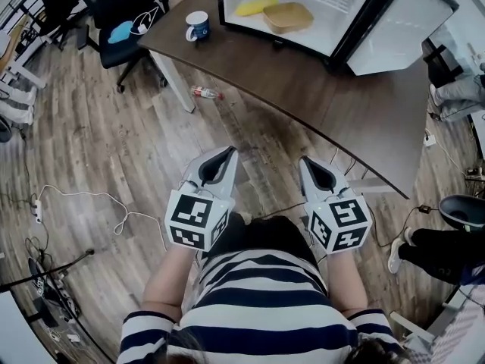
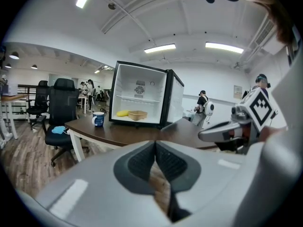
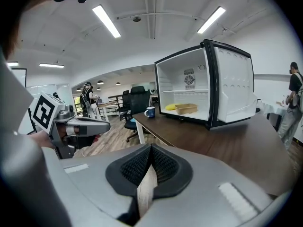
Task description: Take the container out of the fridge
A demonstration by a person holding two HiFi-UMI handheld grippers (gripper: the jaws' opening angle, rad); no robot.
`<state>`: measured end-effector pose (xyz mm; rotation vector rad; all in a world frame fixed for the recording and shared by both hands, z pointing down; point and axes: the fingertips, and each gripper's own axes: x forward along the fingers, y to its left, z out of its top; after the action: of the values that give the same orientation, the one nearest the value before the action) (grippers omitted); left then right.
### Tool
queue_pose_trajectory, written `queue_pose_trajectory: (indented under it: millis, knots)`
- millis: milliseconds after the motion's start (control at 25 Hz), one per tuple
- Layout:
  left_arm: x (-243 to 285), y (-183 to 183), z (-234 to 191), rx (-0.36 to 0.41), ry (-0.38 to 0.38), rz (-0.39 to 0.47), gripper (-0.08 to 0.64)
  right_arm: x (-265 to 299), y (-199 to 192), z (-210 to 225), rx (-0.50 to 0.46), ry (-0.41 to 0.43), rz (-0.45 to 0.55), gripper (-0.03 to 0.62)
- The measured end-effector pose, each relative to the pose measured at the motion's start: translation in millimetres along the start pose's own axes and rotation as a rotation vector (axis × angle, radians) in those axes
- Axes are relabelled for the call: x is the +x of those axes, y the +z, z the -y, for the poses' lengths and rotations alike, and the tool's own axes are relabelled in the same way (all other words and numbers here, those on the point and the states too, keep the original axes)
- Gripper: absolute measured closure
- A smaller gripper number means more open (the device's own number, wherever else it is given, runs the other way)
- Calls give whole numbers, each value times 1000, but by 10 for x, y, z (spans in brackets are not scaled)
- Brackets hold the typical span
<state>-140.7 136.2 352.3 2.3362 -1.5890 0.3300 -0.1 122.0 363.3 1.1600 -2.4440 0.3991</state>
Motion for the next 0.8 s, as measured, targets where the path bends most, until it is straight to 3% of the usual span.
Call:
queue_pose_trajectory:
  millis: [440, 800]
  knots:
    - [0, 49, -347, -27, 88, 17, 560, 429, 227, -42, -55, 72, -11, 598]
    - [457, 274, -470, -30, 129, 31, 560, 740, 455, 197, -81, 132, -6, 598]
